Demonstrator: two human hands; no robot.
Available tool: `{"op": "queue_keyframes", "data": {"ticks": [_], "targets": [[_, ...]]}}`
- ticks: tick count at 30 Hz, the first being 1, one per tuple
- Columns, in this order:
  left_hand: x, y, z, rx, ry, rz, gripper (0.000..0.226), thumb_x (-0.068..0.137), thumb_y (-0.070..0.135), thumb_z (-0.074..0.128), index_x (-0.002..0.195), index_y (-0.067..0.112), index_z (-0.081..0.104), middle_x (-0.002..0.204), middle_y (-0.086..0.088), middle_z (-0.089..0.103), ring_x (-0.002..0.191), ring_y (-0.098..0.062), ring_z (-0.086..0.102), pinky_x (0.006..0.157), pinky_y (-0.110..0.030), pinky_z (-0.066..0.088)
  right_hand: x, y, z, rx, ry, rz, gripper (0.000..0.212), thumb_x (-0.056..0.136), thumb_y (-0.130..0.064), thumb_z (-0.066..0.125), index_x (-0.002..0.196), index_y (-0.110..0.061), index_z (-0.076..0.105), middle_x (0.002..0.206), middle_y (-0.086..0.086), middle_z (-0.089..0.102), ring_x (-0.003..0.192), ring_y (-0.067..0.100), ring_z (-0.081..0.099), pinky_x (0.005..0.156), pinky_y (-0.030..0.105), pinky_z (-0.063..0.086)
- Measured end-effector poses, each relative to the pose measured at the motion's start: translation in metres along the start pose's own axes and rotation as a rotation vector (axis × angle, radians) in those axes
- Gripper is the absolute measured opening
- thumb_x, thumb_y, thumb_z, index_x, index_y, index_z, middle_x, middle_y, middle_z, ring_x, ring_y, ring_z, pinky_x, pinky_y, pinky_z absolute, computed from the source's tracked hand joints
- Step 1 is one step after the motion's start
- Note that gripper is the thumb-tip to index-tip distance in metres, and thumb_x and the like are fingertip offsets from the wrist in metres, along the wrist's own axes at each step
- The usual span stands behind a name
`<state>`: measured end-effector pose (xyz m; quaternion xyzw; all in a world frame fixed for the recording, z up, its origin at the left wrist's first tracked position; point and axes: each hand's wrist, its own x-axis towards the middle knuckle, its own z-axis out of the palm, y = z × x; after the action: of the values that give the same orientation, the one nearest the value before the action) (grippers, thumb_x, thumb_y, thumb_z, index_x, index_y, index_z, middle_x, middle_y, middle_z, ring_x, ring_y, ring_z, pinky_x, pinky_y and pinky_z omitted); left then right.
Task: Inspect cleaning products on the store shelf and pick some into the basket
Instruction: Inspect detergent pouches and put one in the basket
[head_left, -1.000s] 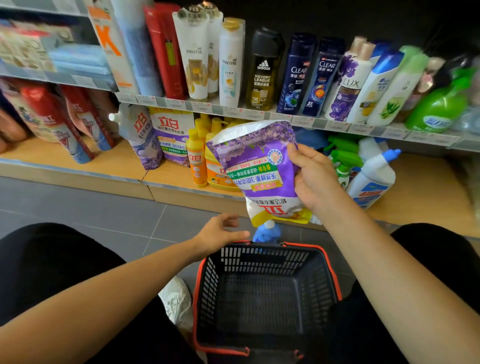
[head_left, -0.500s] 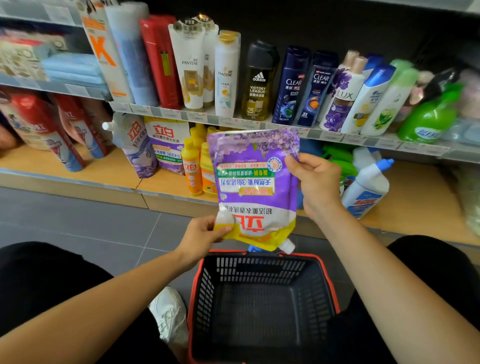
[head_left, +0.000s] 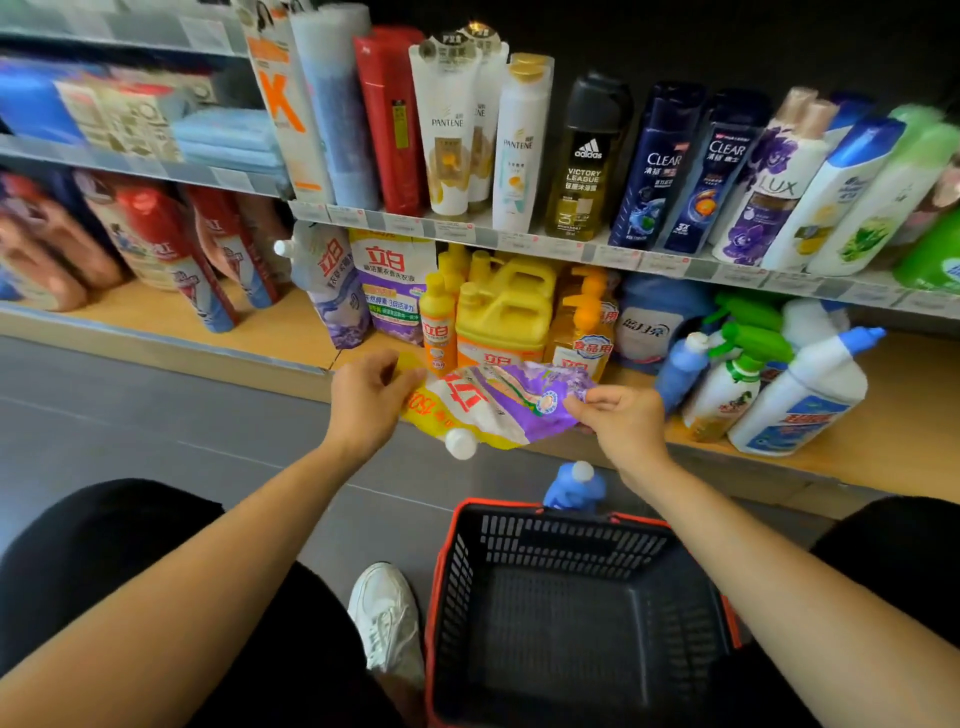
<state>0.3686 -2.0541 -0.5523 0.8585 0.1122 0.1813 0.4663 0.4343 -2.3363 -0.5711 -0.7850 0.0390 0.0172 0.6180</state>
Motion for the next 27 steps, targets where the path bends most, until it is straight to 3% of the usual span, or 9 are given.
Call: {"op": "queue_keyframes", "data": {"ticks": [2, 5, 8, 11, 13, 15, 18, 22, 27], "targets": [[0.007, 0.002, -0.010, 0.050, -0.057, 0.051, 0.023, 0.092, 0.016, 0.072, 0.073, 0.008, 0.062, 0.068, -0.009, 0.058, 0.064, -0.016, 0.048, 0.060, -0.038, 0.045, -0.002, 0.018, 0.014, -0.022, -0.029, 0.102, 0.020, 0.078, -0.005, 0.083, 0.070, -0.014, 0.067, 0.068, 0.010, 0.069, 0.056, 0.018, 0.063, 0.061, 0.031, 0.056], [0.015, 0.004, -0.017, 0.076, -0.104, 0.087, 0.022, 0.092, 0.013, 0.073, 0.073, 0.016, 0.063, 0.066, 0.008, 0.058, 0.060, -0.003, 0.050, 0.059, -0.024, 0.043, -0.002, 0.043, 0.033, -0.074, -0.174, 0.248, 0.012, 0.085, -0.007, 0.077, 0.081, 0.000, 0.069, 0.055, 0.000, 0.067, 0.046, 0.008, 0.065, 0.049, 0.020, 0.052], [0.024, 0.008, -0.020, 0.080, -0.116, 0.115, 0.025, 0.092, 0.012, 0.072, 0.073, 0.026, 0.064, 0.069, 0.017, 0.061, 0.063, 0.002, 0.057, 0.060, -0.013, 0.045, 0.001, 0.055, 0.038, -0.193, -0.315, 0.275, 0.015, 0.089, -0.006, 0.074, 0.074, -0.009, 0.072, 0.066, 0.007, 0.073, 0.056, 0.014, 0.070, 0.056, 0.025, 0.053], [0.033, 0.007, -0.017, 0.116, -0.180, 0.098, 0.013, 0.092, 0.013, 0.073, 0.080, 0.013, 0.069, 0.080, -0.001, 0.070, 0.074, -0.013, 0.066, 0.068, -0.033, 0.058, 0.020, 0.046, 0.040, -0.318, -0.336, 0.069, 0.008, 0.082, -0.017, 0.081, 0.088, -0.014, 0.076, 0.085, 0.006, 0.076, 0.077, 0.018, 0.072, 0.073, 0.030, 0.057], [0.036, 0.000, -0.009, 0.224, -0.219, 0.073, 0.030, 0.091, 0.017, 0.074, 0.071, -0.001, 0.062, 0.072, -0.019, 0.065, 0.065, -0.026, 0.057, 0.065, -0.047, 0.051, 0.036, 0.031, 0.046, -0.494, -0.325, -0.150, 0.026, 0.081, -0.031, 0.081, 0.104, -0.020, 0.076, 0.095, -0.004, 0.076, 0.085, 0.010, 0.069, 0.071, 0.021, 0.052], [0.039, -0.010, -0.003, 0.304, -0.237, 0.040, 0.036, 0.091, 0.021, 0.074, 0.069, -0.004, 0.061, 0.068, -0.024, 0.059, 0.061, -0.025, 0.046, 0.062, -0.049, 0.045, 0.052, 0.016, 0.059, -0.697, -0.258, -0.438, 0.038, 0.082, -0.040, 0.078, 0.117, -0.025, 0.072, 0.111, -0.007, 0.073, 0.098, 0.013, 0.065, 0.071, 0.018, 0.046], [0.047, -0.026, 0.000, 0.355, -0.278, -0.007, 0.026, 0.092, 0.023, 0.074, 0.073, 0.006, 0.070, 0.068, -0.013, 0.063, 0.062, -0.020, 0.050, 0.063, -0.045, 0.047, 0.076, -0.002, 0.085, -0.952, -0.148, -0.748, 0.059, 0.081, -0.045, 0.076, 0.133, -0.025, 0.059, 0.137, 0.003, 0.058, 0.121, 0.028, 0.050, 0.094, 0.042, 0.048], [0.064, -0.045, 0.010, 0.412, -0.439, -0.005, 0.017, 0.091, 0.021, 0.075, 0.080, 0.008, 0.074, 0.073, -0.001, 0.069, 0.068, -0.019, 0.062, 0.067, -0.040, 0.053, 0.105, -0.013, 0.107, -1.152, -0.145, -0.750, 0.089, 0.079, -0.059, 0.070, 0.152, -0.024, 0.033, 0.161, 0.010, 0.028, 0.144, 0.040, 0.025, 0.115, 0.053, 0.028], [0.066, -0.069, 0.052, 0.414, -0.591, 0.005, 0.017, 0.089, 0.023, 0.077, 0.077, 0.012, 0.073, 0.071, 0.004, 0.068, 0.064, -0.013, 0.059, 0.063, -0.035, 0.048, 0.116, 0.000, 0.110, -1.161, -0.110, -0.812, 0.088, 0.077, -0.060, 0.071, 0.148, -0.019, 0.041, 0.162, 0.010, 0.027, 0.147, 0.039, 0.022, 0.119, 0.054, 0.018]]}}
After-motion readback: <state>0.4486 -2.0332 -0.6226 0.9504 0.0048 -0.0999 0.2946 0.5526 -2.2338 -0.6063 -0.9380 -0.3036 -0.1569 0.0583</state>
